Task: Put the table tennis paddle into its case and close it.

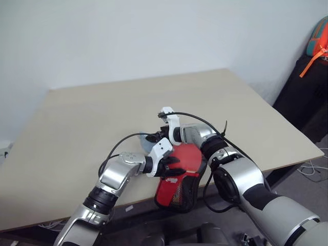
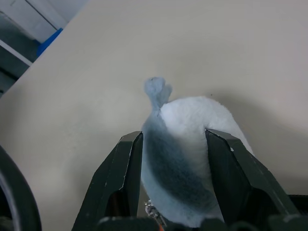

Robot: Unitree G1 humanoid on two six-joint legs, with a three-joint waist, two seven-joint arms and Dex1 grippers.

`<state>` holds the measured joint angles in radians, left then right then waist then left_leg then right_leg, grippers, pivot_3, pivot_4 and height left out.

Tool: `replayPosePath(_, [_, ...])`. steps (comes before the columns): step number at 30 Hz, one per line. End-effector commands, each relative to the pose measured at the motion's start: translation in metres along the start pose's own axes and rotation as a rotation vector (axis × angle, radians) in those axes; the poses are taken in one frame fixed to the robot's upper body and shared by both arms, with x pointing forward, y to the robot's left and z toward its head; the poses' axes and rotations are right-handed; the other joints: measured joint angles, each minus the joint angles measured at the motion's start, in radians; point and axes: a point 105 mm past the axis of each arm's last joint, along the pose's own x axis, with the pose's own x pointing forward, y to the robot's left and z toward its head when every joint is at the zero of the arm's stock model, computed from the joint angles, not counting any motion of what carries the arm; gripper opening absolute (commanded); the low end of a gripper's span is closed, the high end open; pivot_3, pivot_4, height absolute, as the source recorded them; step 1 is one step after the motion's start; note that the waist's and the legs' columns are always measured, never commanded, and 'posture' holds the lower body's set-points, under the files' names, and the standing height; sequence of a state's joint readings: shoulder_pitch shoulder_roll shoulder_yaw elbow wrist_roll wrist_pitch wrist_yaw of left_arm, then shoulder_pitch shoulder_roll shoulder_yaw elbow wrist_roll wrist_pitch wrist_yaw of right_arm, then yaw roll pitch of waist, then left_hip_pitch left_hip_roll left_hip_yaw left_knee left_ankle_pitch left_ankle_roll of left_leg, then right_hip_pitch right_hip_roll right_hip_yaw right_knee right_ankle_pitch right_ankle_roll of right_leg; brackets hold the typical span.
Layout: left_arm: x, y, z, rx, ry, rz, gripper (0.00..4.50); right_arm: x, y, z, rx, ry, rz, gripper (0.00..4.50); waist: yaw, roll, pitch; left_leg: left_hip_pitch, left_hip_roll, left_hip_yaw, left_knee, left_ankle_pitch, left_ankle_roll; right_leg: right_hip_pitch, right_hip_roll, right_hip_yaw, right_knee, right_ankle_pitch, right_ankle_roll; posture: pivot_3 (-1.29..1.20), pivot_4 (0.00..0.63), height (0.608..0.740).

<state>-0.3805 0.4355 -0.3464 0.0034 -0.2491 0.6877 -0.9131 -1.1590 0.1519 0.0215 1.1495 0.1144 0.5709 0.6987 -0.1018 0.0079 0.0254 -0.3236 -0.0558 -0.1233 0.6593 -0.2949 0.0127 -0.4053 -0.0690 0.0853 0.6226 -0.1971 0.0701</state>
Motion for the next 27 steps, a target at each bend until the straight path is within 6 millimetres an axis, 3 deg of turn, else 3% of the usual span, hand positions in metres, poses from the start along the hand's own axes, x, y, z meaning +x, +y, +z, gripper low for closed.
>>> replayPosePath(1, [0.002, 0.001, -0.039, -0.102, 0.139, 0.024, 2.8, 0.005, -0.004, -0.017, -0.069, 0.078, -0.043, 2.21, 0.0, 0.001, -0.002, 0.0, 0.0, 0.0, 0.0, 0.0, 0.0, 0.0, 0.0, 0.0, 0.0, 0.0, 0.0, 0.0, 0.0, 0.74])
replayPosePath(14, [0.002, 0.003, -0.039, -0.111, 0.136, 0.029, 2.8, 0.007, 0.003, -0.03, -0.077, 0.141, 0.007, 2.21, -0.001, 0.001, -0.015, 0.001, 0.0, 0.0, -0.002, -0.001, -0.001, 0.0, 0.0, 0.0, 0.0, -0.002, 0.002, 0.0, 0.0, 0.74])
replayPosePath(21, [0.003, 0.003, -0.039, -0.121, 0.134, 0.03, 2.8, 0.005, 0.003, -0.028, -0.036, 0.142, 0.014, 4.25, -0.001, 0.002, -0.016, 0.001, 0.0, 0.0, -0.002, -0.001, -0.001, 0.0, 0.0, 0.0, 0.0, -0.002, 0.002, 0.0, 0.0, 0.74])
replayPosePath(27, [0.003, 0.006, -0.038, -0.122, 0.133, 0.035, 2.8, 0.004, -0.003, -0.029, -0.015, 0.138, -0.022, 4.25, 0.0, 0.002, -0.016, 0.001, 0.0, -0.001, -0.002, -0.001, -0.001, 0.0, 0.0, 0.0, 0.0, -0.002, 0.003, 0.0, 0.0, 0.74])
